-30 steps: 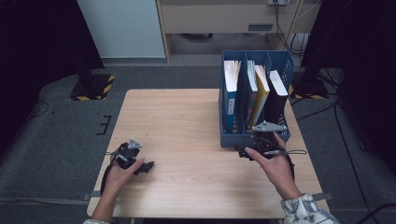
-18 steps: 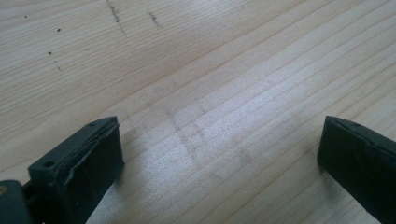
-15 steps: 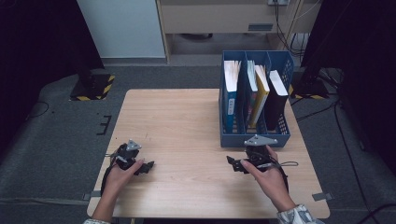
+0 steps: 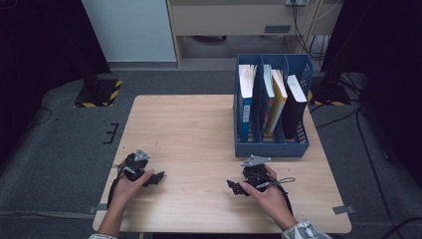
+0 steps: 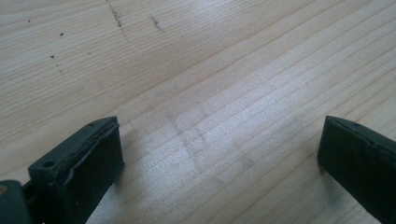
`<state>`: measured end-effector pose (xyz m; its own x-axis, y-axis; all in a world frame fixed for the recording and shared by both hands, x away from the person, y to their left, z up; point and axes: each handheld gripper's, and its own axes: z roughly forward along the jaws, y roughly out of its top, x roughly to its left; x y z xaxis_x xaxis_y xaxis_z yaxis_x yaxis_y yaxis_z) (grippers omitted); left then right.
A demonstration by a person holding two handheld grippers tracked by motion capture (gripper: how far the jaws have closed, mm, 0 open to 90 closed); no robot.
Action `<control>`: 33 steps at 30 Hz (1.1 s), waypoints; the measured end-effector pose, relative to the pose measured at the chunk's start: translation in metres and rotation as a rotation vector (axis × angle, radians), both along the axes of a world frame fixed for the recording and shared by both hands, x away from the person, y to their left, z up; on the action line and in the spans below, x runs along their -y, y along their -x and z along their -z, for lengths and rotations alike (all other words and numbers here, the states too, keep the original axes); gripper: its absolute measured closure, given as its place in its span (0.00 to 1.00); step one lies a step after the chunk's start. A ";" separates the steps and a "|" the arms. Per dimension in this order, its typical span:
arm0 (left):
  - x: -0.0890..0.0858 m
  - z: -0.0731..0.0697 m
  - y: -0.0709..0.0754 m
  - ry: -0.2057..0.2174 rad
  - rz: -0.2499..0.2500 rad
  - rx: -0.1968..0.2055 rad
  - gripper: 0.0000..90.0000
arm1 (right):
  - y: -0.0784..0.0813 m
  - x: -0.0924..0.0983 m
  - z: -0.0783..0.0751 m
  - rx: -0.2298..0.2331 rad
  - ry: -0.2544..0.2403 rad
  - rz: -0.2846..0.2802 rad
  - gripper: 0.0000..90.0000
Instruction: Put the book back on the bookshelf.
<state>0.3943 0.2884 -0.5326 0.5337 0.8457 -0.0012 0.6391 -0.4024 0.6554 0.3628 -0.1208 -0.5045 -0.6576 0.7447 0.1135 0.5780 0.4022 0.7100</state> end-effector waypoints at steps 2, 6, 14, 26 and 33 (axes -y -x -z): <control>0.000 0.000 0.000 0.001 0.000 0.000 0.00 | -0.002 -0.006 0.004 -0.001 0.004 0.000 0.09; 0.000 0.000 0.000 0.000 0.001 0.000 0.00 | -0.008 -0.016 0.010 0.003 0.030 -0.001 0.10; 0.000 0.000 0.000 0.001 0.001 0.001 0.00 | -0.013 -0.020 0.016 -0.012 0.045 0.021 0.10; 0.000 0.000 0.000 0.001 0.001 0.003 0.00 | -0.020 -0.027 0.029 0.002 0.064 0.076 0.09; 0.000 0.000 0.000 0.002 0.001 0.004 0.00 | -0.017 -0.029 0.035 0.066 0.082 0.080 0.06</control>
<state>0.3941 0.2880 -0.5330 0.5349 0.8449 -0.0008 0.6357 -0.4019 0.6591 0.3803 -0.0914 -0.5390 -0.5995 0.8003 0.0081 0.5635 0.4149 0.7144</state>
